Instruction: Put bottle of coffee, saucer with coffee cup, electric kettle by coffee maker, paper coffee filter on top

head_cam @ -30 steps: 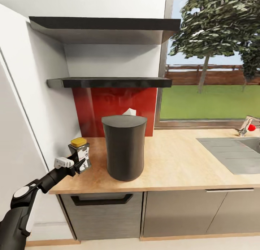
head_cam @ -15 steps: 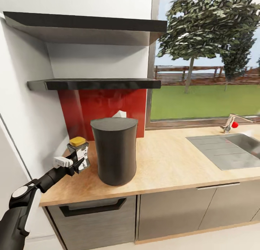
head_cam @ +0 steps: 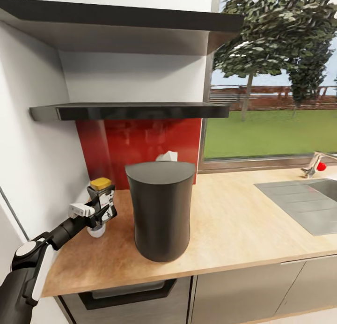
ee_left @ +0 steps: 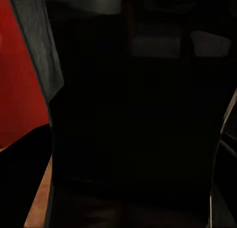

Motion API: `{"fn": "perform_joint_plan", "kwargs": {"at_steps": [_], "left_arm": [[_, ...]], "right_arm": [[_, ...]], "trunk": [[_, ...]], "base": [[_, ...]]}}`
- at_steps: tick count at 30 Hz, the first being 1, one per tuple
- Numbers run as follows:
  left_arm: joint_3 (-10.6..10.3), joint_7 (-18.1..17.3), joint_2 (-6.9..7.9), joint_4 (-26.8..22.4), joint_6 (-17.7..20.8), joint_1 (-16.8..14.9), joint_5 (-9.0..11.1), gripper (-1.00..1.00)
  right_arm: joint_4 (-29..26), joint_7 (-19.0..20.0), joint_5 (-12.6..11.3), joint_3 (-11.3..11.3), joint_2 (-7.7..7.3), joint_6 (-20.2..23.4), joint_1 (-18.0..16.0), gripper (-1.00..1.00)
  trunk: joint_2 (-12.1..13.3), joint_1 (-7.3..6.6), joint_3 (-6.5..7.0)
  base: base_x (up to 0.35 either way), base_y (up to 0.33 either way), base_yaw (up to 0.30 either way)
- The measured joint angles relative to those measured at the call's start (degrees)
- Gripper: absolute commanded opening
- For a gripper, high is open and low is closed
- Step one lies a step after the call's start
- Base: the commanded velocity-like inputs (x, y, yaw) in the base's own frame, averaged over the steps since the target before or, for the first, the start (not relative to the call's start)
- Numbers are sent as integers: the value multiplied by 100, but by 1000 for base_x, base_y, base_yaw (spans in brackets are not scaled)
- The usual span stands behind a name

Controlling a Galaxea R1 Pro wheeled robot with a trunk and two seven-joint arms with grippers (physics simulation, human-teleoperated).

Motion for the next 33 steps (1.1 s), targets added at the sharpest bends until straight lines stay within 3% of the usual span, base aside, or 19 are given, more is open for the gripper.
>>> {"fn": "perform_joint_plan", "kwargs": {"at_steps": [6,18,27,33], "left_arm": [[-7,0,-6,8,-21,0,4,-100],[-42,389,-12,25,-31,0,8,-100],[-63,458,-41,27,-55,0,6,-100],[-128,977,-71,35,-17,-92,30,-100]], "right_arm": [[8,0,13,0,-10,-4,2,100],[10,0,16,0,-42,-4,0,100],[25,0,8,0,-45,14,5,100],[27,0,8,0,-50,14,8,100]], "trunk": [[0,2,0],[-1,2,0],[1,3,0],[1,3,0]], "base": [[222,71,0],[35,3,-2],[40,0,-94],[1,0,-2]]}}
